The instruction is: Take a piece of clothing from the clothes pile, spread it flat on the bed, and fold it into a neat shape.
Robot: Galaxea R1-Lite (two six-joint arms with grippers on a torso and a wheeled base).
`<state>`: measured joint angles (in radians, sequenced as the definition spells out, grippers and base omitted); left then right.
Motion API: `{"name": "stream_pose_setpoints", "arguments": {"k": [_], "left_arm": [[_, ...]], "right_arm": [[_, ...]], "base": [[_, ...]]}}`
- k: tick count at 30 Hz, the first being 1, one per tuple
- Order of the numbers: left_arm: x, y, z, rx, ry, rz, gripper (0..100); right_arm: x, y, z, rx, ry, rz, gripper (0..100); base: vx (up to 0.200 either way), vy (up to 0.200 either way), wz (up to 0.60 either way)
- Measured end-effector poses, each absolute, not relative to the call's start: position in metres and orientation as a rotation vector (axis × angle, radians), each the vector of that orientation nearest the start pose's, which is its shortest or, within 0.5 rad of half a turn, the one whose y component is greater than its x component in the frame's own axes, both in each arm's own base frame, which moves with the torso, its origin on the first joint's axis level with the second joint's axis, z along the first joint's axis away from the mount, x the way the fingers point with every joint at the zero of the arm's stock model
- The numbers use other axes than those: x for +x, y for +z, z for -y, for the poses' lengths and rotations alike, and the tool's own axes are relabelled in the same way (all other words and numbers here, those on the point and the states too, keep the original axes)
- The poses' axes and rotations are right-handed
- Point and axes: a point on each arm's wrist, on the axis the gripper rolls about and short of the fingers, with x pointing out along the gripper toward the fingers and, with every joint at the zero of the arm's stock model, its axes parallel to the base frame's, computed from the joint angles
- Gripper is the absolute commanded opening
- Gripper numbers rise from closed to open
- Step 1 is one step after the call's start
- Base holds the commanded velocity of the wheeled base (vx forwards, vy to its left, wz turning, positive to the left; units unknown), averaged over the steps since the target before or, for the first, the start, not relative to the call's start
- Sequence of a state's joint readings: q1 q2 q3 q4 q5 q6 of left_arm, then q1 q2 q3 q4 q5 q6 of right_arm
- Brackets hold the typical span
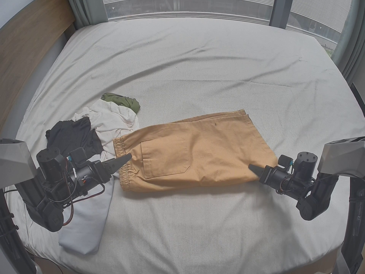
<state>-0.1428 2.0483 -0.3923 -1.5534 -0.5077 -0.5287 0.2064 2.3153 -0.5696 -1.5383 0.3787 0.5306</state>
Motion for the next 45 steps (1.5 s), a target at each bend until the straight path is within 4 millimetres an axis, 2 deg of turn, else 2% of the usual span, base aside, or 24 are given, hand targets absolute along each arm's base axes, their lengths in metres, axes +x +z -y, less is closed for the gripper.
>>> {"name": "stream_pose_setpoints", "arguments": {"k": [1, 2, 11, 25, 26, 37, 45], "left_arm": [[0.293, 0.075, 0.053, -0.529, -0.607, -0.274, 100], [0.293, 0.075, 0.053, -0.529, -0.608, -0.275, 100], [0.294, 0.074, 0.053, -0.53, -0.606, -0.278, 100], [0.295, 0.074, 0.054, -0.528, -0.608, -0.274, 100], [0.294, 0.074, 0.054, -0.528, -0.609, -0.274, 100], [0.294, 0.074, 0.055, -0.528, -0.611, -0.275, 100], [0.295, 0.075, 0.054, -0.534, -0.61, -0.276, 100]], "right_arm": [[0.338, 0.014, -0.079, 0.532, 0.513, -0.359, 0], [0.338, 0.013, -0.079, 0.532, 0.513, -0.359, 100], [0.345, 0.008, -0.078, 0.533, 0.452, -0.34, 100], [0.376, 0.017, -0.073, 0.591, 0.383, -0.268, 100], [0.378, 0.017, -0.073, 0.6, 0.381, -0.27, 0], [0.383, 0.011, -0.074, 0.608, 0.368, -0.296, 0], [0.374, 0.015, -0.073, 0.604, 0.364, -0.312, 0]], "base": [[0.0, 0.0, 0.0], [0.0, 0.0, 0.0], [0.0, 0.0, 0.0], [0.0, 0.0, 0.0], [0.0, 0.0, 0.0], [0.0, 0.0, 0.0], [0.0, 0.0, 0.0]]}}
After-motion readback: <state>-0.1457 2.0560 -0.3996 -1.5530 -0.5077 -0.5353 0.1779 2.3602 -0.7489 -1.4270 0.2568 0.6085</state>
